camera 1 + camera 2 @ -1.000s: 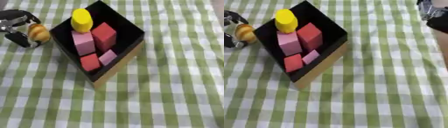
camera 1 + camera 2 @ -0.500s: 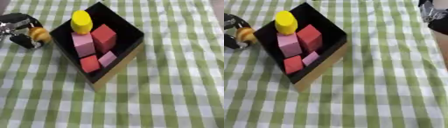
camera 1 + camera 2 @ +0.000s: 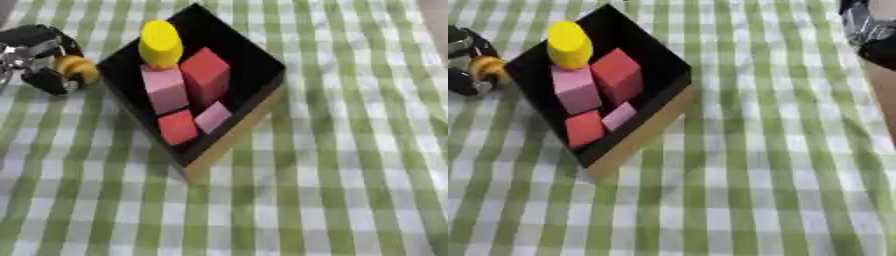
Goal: Pick up objects on the table and place them in the box.
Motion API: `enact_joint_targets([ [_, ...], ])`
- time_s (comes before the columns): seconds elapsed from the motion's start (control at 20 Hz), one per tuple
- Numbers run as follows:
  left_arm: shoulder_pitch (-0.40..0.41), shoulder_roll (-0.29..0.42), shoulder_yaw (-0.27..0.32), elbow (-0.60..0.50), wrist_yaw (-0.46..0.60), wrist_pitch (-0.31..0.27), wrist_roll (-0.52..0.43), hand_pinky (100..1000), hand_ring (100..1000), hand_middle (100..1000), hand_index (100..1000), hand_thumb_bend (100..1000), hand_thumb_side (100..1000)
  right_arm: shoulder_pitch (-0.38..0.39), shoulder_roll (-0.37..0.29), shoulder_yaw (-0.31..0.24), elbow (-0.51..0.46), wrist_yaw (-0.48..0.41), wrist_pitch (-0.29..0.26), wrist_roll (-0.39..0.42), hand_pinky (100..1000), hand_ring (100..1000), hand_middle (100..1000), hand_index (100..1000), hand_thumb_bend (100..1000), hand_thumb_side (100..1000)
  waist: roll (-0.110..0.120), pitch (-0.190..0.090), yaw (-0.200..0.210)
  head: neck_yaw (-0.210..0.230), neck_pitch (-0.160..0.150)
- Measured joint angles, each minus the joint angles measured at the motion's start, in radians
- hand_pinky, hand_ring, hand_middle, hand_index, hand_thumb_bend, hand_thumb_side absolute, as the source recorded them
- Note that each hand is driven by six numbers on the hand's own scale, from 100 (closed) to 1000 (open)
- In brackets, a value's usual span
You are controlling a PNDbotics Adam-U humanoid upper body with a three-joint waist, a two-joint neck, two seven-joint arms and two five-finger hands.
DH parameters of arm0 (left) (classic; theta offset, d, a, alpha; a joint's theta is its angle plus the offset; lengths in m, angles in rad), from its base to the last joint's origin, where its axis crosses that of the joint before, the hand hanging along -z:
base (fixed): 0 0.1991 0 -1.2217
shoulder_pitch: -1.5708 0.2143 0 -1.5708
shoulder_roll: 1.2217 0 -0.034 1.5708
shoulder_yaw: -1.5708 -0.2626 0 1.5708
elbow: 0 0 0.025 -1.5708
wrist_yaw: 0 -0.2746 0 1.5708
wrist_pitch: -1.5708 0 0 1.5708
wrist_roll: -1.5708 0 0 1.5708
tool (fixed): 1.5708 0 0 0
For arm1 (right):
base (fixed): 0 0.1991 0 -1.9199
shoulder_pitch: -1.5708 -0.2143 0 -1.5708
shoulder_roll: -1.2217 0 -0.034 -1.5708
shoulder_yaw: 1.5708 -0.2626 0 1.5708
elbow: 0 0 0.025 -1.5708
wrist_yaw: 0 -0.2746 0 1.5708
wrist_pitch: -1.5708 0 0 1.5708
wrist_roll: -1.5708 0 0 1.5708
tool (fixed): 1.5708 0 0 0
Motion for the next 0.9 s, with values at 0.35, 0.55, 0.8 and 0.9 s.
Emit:
enact_joint_targets([
  [0.35,0.0,0.0,0.0,-0.022,-0.004,-0.007,0.01,788,683,624,704,135,100,0.011,0.001,-0.005,0.0,-0.002,0.004,-0.004,787,678,580,843,100,573,0.006,-0.009,0.001,-0.006,0.017],
  [0.55,0.001,0.004,0.0,-0.05,-0.004,-0.007,0.011,783,674,615,698,128,100,0.016,0.001,-0.005,0.0,-0.002,0.004,-0.004,788,678,581,843,100,567,0.007,-0.031,0.005,-0.01,0.026],
  [0.8,0.001,0.011,0.001,-0.096,-0.003,-0.007,0.017,782,673,615,698,121,100,0.019,0.001,-0.007,0.0,-0.004,0.004,-0.006,788,678,581,842,100,553,0.009,-0.05,0.007,-0.02,0.042],
  [0.9,0.001,0.017,0.001,-0.126,0.0,-0.008,0.018,785,679,617,701,122,100,0.02,0.001,-0.008,0.0,-0.005,0.004,-0.006,788,678,582,842,100,550,0.011,-0.055,0.008,-0.026,0.047],
])
